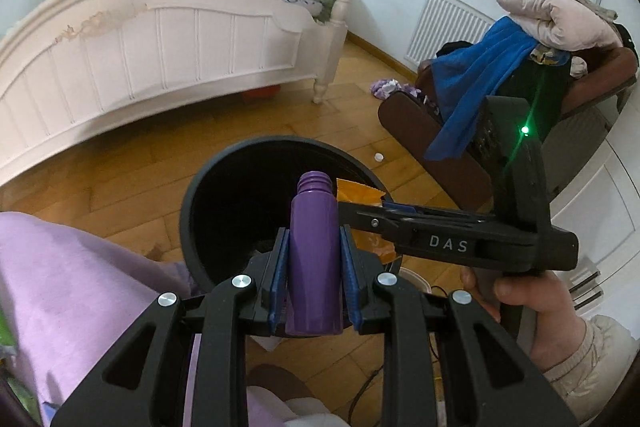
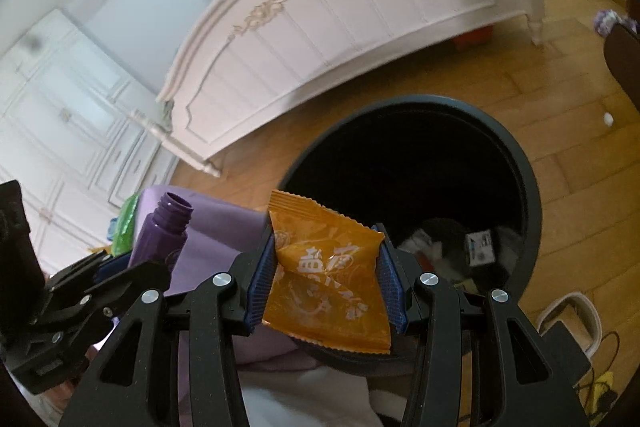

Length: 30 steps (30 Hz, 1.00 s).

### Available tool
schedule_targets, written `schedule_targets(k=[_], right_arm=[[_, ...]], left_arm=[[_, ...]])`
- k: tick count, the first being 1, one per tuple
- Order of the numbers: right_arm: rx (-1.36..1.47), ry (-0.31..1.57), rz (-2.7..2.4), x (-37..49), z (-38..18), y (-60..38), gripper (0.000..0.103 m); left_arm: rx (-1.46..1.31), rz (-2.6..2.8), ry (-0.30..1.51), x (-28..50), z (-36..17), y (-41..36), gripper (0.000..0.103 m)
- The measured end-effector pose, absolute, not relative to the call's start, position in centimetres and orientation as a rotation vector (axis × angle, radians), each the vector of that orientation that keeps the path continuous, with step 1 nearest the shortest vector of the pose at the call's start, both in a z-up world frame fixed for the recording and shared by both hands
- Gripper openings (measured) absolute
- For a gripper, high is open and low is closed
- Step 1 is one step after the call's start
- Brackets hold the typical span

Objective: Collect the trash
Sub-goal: 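Carry the purple bottle and orange bag to the bin and release both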

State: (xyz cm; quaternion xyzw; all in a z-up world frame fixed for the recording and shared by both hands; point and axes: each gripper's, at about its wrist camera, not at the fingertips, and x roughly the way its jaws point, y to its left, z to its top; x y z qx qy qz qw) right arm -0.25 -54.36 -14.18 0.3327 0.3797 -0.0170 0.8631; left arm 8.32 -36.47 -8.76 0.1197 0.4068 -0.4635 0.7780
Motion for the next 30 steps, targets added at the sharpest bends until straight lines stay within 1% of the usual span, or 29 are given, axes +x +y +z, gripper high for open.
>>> schedule_targets(k=[11, 22, 25, 27, 29, 30], right_arm=[[0.742, 0.822, -0.068, -0.9, -16.5, -56.1, 0.047], [0.757, 0.839, -0.073, -0.7, -17.6, -56.3, 0.048], [0.77, 0.839, -0.081, -0.8, -17.7, -56.4, 0.052], [0.775, 0.836, -0.088, -0.9, -17.6, -56.5, 0.06], [0.77, 0.832, -0.101, -1.0, -17.5, -56.5, 0.064], [0.766, 0.832, -0.104, -1.1, -17.4, -56.4, 0.064]], left_arm=[[0.274, -0.997, 0.934, 9.2, -10.3, -38.4, 0.025], [0.276, -0.984, 0.944, 9.7, -10.4, -39.1, 0.026], [0.281, -0.973, 0.935, 9.8, -10.4, -39.1, 0.027], [0.287, -0.97, 0.924, 9.7, -10.3, -39.1, 0.028], [0.286, -0.974, 0.919, 9.5, -10.2, -39.1, 0.028], [0.285, -0.974, 0.914, 9.5, -10.2, -39.1, 0.033]])
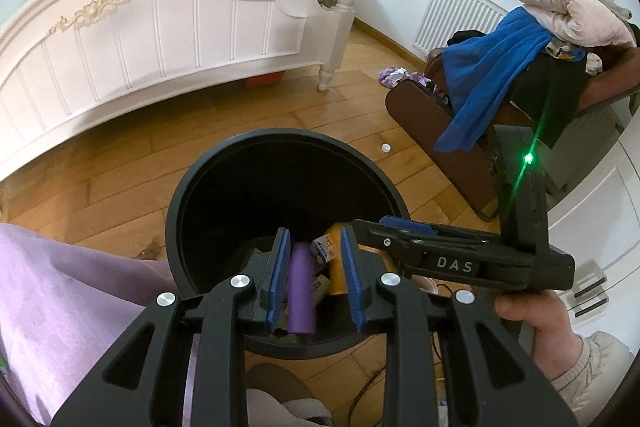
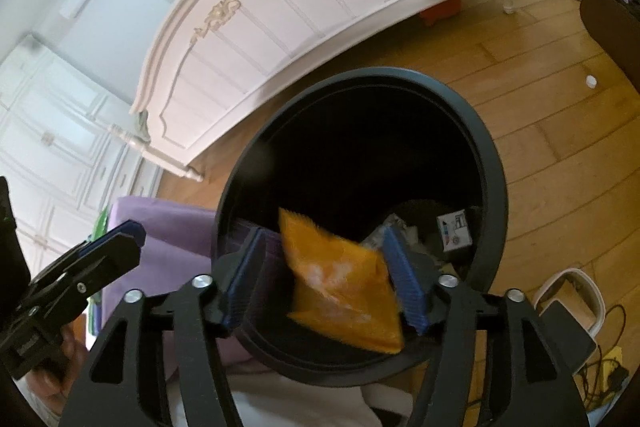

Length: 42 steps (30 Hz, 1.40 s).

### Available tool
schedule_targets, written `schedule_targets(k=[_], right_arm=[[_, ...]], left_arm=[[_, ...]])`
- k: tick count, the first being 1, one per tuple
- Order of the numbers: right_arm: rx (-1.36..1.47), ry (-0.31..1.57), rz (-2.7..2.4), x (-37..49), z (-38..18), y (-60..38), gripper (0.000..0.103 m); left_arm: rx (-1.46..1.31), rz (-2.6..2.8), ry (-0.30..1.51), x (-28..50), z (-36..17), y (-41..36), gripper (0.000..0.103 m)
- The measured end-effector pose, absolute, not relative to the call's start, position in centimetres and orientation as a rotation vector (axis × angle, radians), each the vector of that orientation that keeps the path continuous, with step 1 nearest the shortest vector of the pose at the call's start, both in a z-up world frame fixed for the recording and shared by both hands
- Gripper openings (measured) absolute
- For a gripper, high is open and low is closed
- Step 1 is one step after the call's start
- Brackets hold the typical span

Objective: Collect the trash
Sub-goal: 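Carry the purple bottle and orange bag to the bin and release both, then grasp the yellow snack bag with the left tool while the right tool grasps the green drink sachet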

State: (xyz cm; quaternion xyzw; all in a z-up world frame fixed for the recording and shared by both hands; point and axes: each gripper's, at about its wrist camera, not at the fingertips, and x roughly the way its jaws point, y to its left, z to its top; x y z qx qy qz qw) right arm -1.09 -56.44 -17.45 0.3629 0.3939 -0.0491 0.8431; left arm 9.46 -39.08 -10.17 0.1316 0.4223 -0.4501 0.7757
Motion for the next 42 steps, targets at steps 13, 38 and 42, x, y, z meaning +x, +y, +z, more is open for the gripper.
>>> schedule_targets(k=[13, 38, 42], right_arm=[[0.63, 0.813, -0.073, -1.1, -14.3, -52.2, 0.076], [0.214, 0.836, 0.331, 11.2, -4.2, -30.8, 0.081], [0.128, 0.86, 0.379, 14.9, -3.7, -26.1, 0.079]], left_arm=[[0.25, -0.946, 0.804, 6.3, -6.6, -35.3, 0.076], [-0.335, -0.321, 0.824, 15.6, -5.6, -2.8, 0.074], [-0.43, -0.344, 0.856, 18.6, -6.5, -0.7, 0.074]])
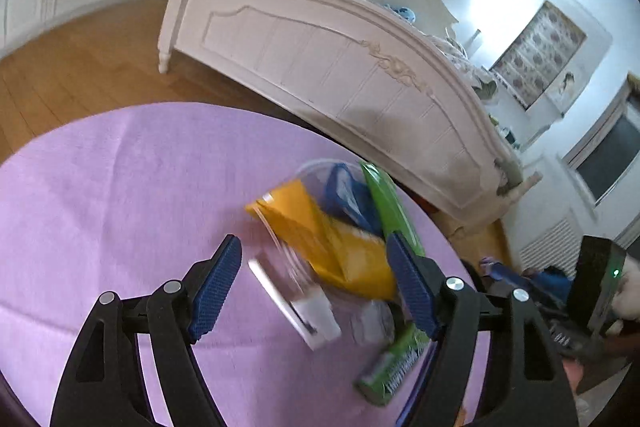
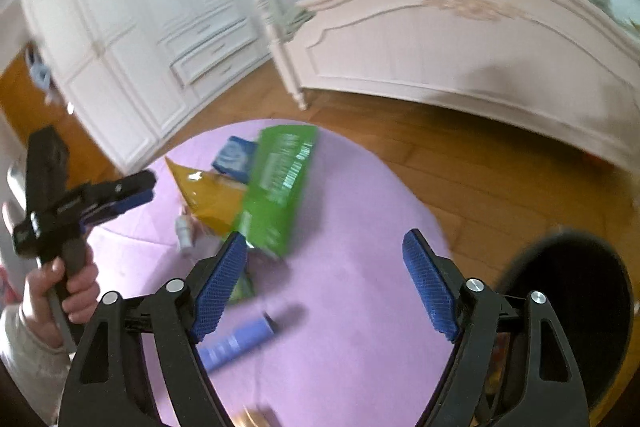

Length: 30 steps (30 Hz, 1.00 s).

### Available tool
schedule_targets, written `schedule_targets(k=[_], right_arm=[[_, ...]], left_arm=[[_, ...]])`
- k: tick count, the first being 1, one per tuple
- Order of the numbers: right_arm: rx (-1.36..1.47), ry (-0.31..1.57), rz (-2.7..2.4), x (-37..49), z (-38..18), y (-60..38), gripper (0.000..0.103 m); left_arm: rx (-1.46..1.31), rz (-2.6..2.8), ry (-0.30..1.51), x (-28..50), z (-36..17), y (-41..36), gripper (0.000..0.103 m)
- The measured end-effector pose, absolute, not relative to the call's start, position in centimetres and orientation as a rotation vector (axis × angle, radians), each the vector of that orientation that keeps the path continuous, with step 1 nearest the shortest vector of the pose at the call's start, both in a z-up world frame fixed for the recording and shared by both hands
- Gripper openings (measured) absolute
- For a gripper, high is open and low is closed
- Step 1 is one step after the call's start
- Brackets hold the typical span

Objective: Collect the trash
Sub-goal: 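Grasp the yellow snack bag with the left tool while the right tool grasps the green drink sachet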

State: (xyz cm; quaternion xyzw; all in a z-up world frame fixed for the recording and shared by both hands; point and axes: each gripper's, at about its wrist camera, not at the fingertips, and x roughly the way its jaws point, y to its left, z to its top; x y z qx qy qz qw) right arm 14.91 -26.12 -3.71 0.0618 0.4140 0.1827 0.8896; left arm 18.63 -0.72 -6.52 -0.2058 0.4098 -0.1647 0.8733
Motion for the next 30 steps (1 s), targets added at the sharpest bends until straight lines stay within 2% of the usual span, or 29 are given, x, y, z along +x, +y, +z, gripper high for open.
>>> schedule_targets(k=[7, 8, 11, 12, 14, 15, 17, 19, 24, 30], right_arm=[[0.079, 0.926, 0.396, 19.6, -5.4, -22.0, 0.079], [0.077, 0.939, 0.396, 20.1, -5.7, -21.6, 0.073], [0.074, 0.975, 0.395, 21.4, -6.8, -20.7, 0.071], [0.075, 0.986, 0.393, 21.7, -7.2, -20.5, 0.068], [0.075, 0.988, 0.392, 22.0, -7.7, -20.2, 0.061], [0.071, 0.989, 0.393, 22.0, -7.7, -20.0, 0.055], [0.078, 0.994, 0.399, 21.8, -7.8, -20.0, 0.052], [0.089, 1.002, 0.407, 21.6, -7.9, -19.8, 0.045], [0.114, 0.994, 0.427, 20.2, -7.8, -19.5, 0.034], [0.222, 0.92, 0.446, 16.7, -5.5, -21.7, 0.032]], left_arm=[[-0.521, -0.449, 0.934, 22.1, -8.7, 0.3, 0.074], [-0.53, -0.461, 0.943, 22.4, -9.1, 0.6, 0.074], [-0.536, -0.483, 0.955, 23.0, -9.7, 0.6, 0.074], [-0.544, -0.492, 0.946, 23.0, -9.8, 0.6, 0.073], [-0.559, -0.508, 0.95, 23.0, -10.0, 0.6, 0.059], [-0.572, -0.515, 0.96, 23.0, -10.3, 0.8, 0.048], [-0.584, -0.522, 0.963, 23.0, -10.7, 0.9, 0.042], [-0.599, -0.532, 0.953, 22.8, -10.7, 1.0, 0.031], [-0.615, -0.511, 0.906, 21.6, -10.0, 1.3, 0.023], [-0.659, -0.521, 0.783, 18.7, -6.8, 3.0, 0.022]])
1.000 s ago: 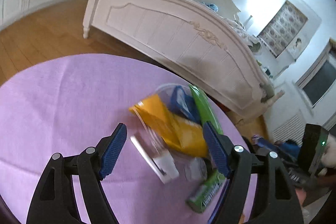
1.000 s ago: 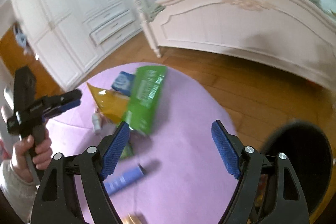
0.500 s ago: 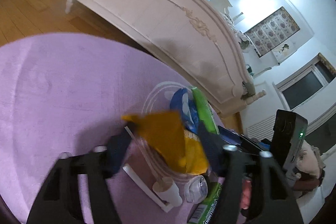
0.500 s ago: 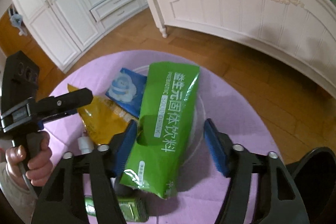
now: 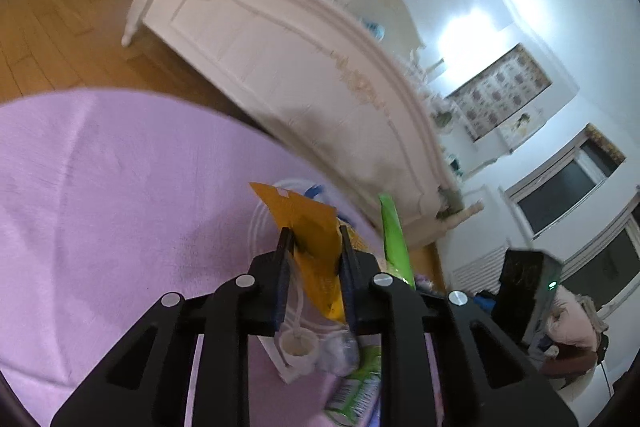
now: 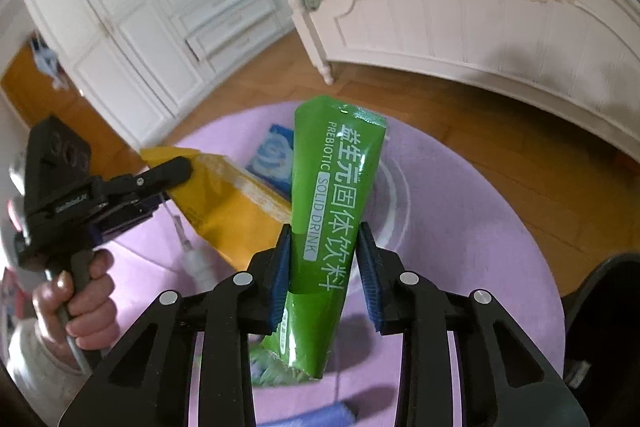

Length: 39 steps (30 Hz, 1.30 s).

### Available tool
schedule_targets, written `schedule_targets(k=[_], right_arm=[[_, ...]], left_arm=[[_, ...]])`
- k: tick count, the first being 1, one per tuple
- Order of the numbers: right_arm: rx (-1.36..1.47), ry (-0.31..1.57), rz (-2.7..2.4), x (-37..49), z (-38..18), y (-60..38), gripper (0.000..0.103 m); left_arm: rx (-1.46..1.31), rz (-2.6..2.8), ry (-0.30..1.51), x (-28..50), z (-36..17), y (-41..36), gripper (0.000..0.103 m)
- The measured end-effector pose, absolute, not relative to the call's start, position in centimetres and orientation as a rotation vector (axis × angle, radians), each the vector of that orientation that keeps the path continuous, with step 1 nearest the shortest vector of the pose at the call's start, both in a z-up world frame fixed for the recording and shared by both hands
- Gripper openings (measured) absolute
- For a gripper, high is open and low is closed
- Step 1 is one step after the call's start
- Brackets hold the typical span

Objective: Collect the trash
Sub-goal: 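Grasp the yellow snack bag with the left tool while the right tool grasps the green drink sachet, then carry the yellow bag and green sachet over the bin and release both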

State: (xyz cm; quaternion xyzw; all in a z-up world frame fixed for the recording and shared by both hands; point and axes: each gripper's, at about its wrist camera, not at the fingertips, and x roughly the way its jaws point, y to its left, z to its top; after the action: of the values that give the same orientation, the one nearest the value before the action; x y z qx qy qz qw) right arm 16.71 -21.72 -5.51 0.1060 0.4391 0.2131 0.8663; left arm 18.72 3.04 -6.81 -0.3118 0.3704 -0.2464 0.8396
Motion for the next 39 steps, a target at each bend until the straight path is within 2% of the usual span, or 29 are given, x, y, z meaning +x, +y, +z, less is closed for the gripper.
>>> schedule_targets(k=[7, 14, 30, 39], right_arm=[[0.338, 0.827, 0.474, 11.6, -2.9, -24.5, 0.032], [0.405, 0.768, 0.422, 7.0, -2.3, -29.0, 0.032], [0.631, 0.721, 0.076, -1.2, -6.5, -47.5, 0.032], [0.717, 0.745, -0.029, -2.6, -10.9, -52.9, 0.032]], left_arm=[[-0.64, -0.541, 0.651, 14.5, -1.7, 4.2, 0.022], [-0.553, -0.61, 0.646, 11.4, 0.6, 0.9, 0.022], [-0.286, -0.823, 0.789, 10.7, -3.1, -19.3, 0.022], [-0.213, -0.878, 0.867, 11.9, -5.9, -26.5, 0.022]])
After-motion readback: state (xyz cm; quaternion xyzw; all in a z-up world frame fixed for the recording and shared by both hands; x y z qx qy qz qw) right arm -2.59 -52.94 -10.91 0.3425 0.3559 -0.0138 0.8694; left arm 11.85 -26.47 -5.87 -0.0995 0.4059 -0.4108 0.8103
